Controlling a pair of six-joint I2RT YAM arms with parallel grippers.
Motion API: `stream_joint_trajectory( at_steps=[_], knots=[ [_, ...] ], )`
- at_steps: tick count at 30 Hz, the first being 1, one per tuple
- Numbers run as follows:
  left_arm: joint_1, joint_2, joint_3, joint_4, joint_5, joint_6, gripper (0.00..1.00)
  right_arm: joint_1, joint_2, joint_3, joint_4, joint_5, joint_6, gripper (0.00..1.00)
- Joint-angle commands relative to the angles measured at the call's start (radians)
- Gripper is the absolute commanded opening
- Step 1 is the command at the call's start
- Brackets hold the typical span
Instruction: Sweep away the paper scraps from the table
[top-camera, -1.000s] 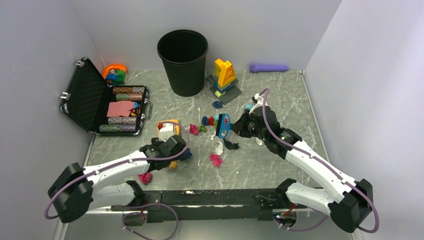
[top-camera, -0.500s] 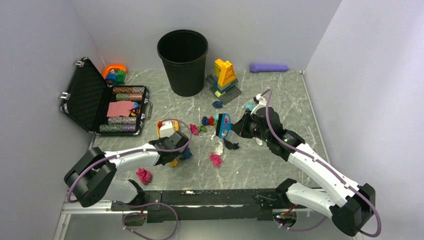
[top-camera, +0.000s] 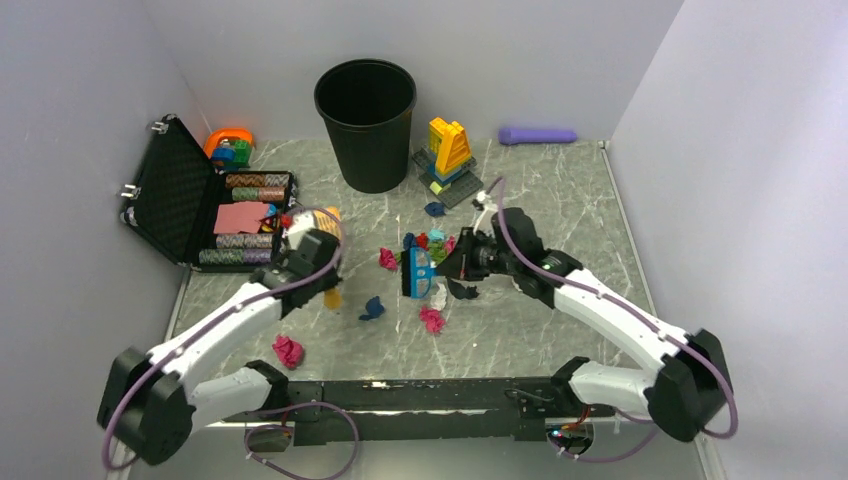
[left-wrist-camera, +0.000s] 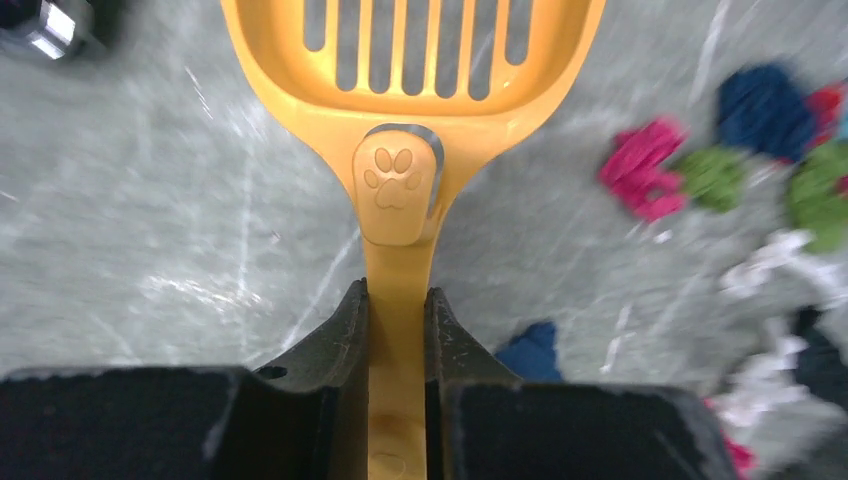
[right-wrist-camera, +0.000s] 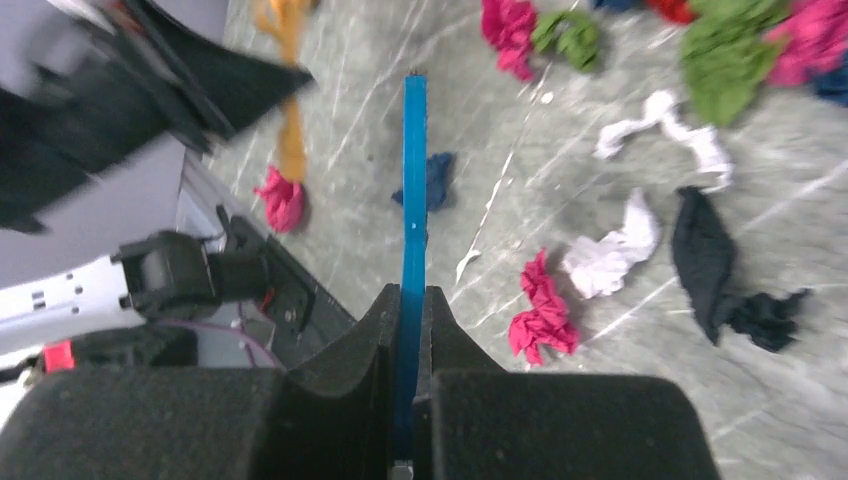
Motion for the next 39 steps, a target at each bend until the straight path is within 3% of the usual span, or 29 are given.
stream_joint_trajectory(
  at_steps=[1, 4, 11, 22, 28, 32, 35, 39],
  knots=[
    [0.097, -0.171, 0.164, -0.193, 0.029, 0.105, 0.0, 0.063, 0.119, 0.072, 0.109, -0.189, -0.015, 0.0],
    [0.15, -0.25, 0.231, -0.289, -0.001, 0.136, 0.0, 0.159, 0.196, 0.138, 0.108, -0.148, -0.023, 0.0],
    [0.206, -0.343, 0.356, -0.472, -0.123, 0.157, 0.0, 0.355, 0.417, 0.225, 0.317, -0.187, 0.124, 0.0],
    [0.212, -0.445, 0.44, -0.541, -0.159, 0.236, 0.0, 0.523, 0.79, 0.516, 0.424, -0.19, 0.201, 0.0],
    [0.212, -0.463, 0.461, -0.57, -0.162, 0.244, 0.0, 0.542, 0.929, 0.615, 0.327, -0.087, 0.247, 0.0],
    [0.213, -0.472, 0.457, -0.571, -0.134, 0.233, 0.0, 0.539, 0.983, 0.686, 0.1, 0.075, 0.214, 0.0],
    [0.213, -0.481, 0.424, -0.555, -0.11, 0.232, 0.0, 0.516, 0.957, 0.677, -0.031, 0.176, 0.177, 0.0],
    [0.213, -0.487, 0.379, -0.531, -0.079, 0.23, 0.0, 0.435, 0.814, 0.533, -0.092, 0.262, 0.126, 0.0]
  ],
)
